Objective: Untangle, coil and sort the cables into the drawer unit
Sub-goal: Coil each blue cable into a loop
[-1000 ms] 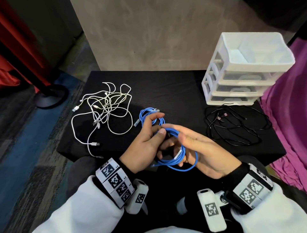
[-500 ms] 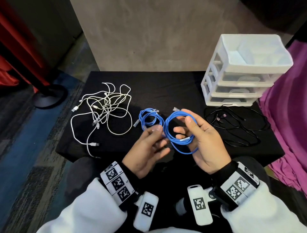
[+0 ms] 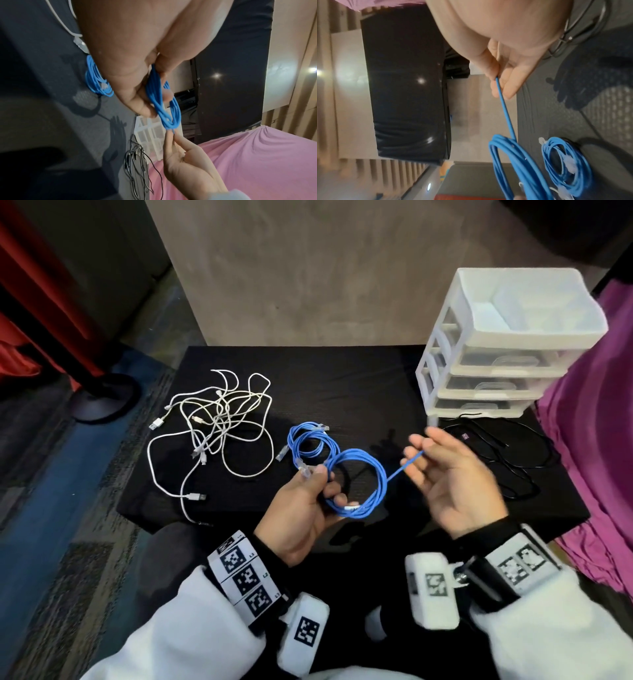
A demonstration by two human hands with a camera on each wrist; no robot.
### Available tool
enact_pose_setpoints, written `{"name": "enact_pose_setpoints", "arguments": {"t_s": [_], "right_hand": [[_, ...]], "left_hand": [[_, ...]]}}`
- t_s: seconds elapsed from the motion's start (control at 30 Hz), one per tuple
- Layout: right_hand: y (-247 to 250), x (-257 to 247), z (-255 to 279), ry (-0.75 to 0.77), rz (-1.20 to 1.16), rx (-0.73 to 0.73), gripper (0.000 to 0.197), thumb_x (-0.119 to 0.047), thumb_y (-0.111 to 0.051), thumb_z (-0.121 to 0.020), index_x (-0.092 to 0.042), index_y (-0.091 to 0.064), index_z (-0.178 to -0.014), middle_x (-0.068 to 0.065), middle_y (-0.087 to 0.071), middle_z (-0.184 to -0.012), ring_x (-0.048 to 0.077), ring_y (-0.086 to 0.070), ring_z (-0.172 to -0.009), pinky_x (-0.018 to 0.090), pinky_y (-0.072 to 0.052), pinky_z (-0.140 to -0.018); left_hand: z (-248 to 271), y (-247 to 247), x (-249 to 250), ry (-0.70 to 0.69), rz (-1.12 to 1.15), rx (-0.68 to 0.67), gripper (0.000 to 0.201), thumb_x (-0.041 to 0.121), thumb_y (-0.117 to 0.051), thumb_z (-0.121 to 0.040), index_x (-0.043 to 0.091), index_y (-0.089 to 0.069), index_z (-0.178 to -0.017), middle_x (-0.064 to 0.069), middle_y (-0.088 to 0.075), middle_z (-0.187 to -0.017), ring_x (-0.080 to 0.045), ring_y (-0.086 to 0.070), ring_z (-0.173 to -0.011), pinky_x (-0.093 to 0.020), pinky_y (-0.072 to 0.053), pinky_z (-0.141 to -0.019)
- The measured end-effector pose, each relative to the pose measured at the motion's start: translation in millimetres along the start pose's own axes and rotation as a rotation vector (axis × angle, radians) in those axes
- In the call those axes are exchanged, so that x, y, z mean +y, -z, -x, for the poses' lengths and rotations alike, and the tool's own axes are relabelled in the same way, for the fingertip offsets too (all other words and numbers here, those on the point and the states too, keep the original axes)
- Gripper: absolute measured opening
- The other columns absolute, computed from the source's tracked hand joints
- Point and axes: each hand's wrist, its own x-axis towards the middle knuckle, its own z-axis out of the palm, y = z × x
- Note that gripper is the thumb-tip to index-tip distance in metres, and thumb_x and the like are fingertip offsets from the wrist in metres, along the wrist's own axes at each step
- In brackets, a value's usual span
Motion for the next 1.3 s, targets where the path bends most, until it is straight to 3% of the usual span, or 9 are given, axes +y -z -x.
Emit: {"name": "enact_pose_setpoints", "arguments": {"t_s": [0.2,0.4,0.53,0.77,0.97,1.03,1.13,1.2,1.3], "right_hand": [[-2.8,-4.7,9.3,0.295,0.234,-0.219,0.022,0.004,-0.053,-0.103,-0.012,-0.051,-0.118,0.015,-0.075,-0.094,0.019,-0.065,-0.068,0.033,-0.062,-0.068],[-2.7,-3.3,21.9,0.636,1.003,-0.558,0.020,0.000,-0.072,-0.094,-0.019,-0.079,-0.097,0.001,-0.073,-0.097,0.013,-0.068,-0.088,0.029,-0.054,-0.084],[0.4,0.3,21.3,0.655,1.201,-0.570,0.024,-0.005,-0.077,-0.087,-0.028,-0.081,-0.089,-0.008,-0.059,-0.092,0.017,-0.064,-0.086,0.039,-0.056,-0.080],[-4.0,3.9,21.3,0.698,1.426,-0.489,0.020,-0.004,-0.076,-0.079,-0.023,-0.076,-0.082,-0.008,-0.053,-0.082,0.009,-0.058,-0.074,0.010,-0.042,-0.068],[-4.2,27.3,13.5,0.720,1.441,-0.399,0.032,-0.015,-0.079,-0.079,-0.026,-0.071,-0.109,-0.011,-0.052,-0.087,0.008,-0.057,-0.070,0.017,-0.049,-0.074],[-1.4,30.8,8.3,0.729,1.461,-0.376,0.029,-0.032,-0.079,-0.083,-0.029,-0.073,-0.111,-0.014,-0.054,-0.094,0.008,-0.058,-0.086,0.031,-0.051,-0.087],[5.1,30.9,1.3,0.601,1.250,-0.363,0.033,-0.041,-0.084,-0.083,-0.030,-0.074,-0.112,-0.010,-0.063,-0.106,0.009,-0.063,-0.102,0.026,-0.049,-0.097],[5.6,32.3,-0.5,0.387,1.027,-0.426,0.026,-0.036,-0.081,-0.088,-0.031,-0.072,-0.112,-0.010,-0.068,-0.101,0.010,-0.068,-0.096,0.031,-0.055,-0.093],[3.9,39.8,-5.5,0.189,0.833,-0.422,0.022,-0.013,-0.074,-0.096,-0.023,-0.067,-0.114,-0.001,-0.059,-0.084,0.018,-0.062,-0.077,0.035,-0.059,-0.066]], "left_hand": [[0.1,-0.1,11.6,-0.033,-0.132,-0.030,0.017,0.022,-0.040,-0.110,0.009,-0.047,-0.102,0.001,-0.042,-0.068,-0.014,-0.045,-0.061,-0.039,-0.056,-0.074],[0.4,-1.8,12.2,-0.080,-0.308,0.010,0.027,0.026,-0.054,-0.105,0.001,-0.058,-0.117,-0.006,-0.051,-0.079,-0.012,-0.055,-0.062,-0.037,-0.060,-0.061],[-0.7,-0.5,12.7,-0.073,-0.343,0.040,0.032,0.028,-0.059,-0.103,0.000,-0.058,-0.120,-0.014,-0.059,-0.093,-0.015,-0.061,-0.070,-0.045,-0.063,-0.066],[-4.9,14.8,3.7,-0.423,-1.008,0.079,0.017,0.037,-0.077,-0.080,0.030,-0.066,-0.090,0.007,-0.072,-0.086,-0.019,-0.067,-0.073,-0.033,-0.055,-0.074],[-7.4,12.4,-3.8,-0.433,-0.958,0.020,0.018,0.041,-0.077,-0.076,0.032,-0.069,-0.088,-0.006,-0.068,-0.096,-0.023,-0.072,-0.075,-0.046,-0.061,-0.078],[-9.0,13.3,-3.8,-0.392,-0.832,0.027,0.015,0.029,-0.080,-0.082,0.024,-0.071,-0.092,-0.011,-0.070,-0.095,-0.024,-0.073,-0.070,-0.046,-0.062,-0.077],[-11.7,14.6,1.6,-0.356,-0.635,0.071,0.013,0.013,-0.077,-0.090,0.012,-0.069,-0.100,-0.008,-0.071,-0.085,-0.020,-0.069,-0.069,-0.048,-0.058,-0.074],[-13.9,17.2,5.9,-0.339,-0.532,0.115,0.013,0.013,-0.076,-0.090,0.015,-0.069,-0.101,-0.008,-0.070,-0.088,-0.017,-0.069,-0.072,-0.056,-0.057,-0.076],[-19.3,21.3,8.5,-0.286,-0.435,0.144,0.019,0.015,-0.073,-0.093,0.014,-0.068,-0.110,-0.013,-0.071,-0.105,-0.019,-0.072,-0.085,-0.060,-0.056,-0.086]]}}
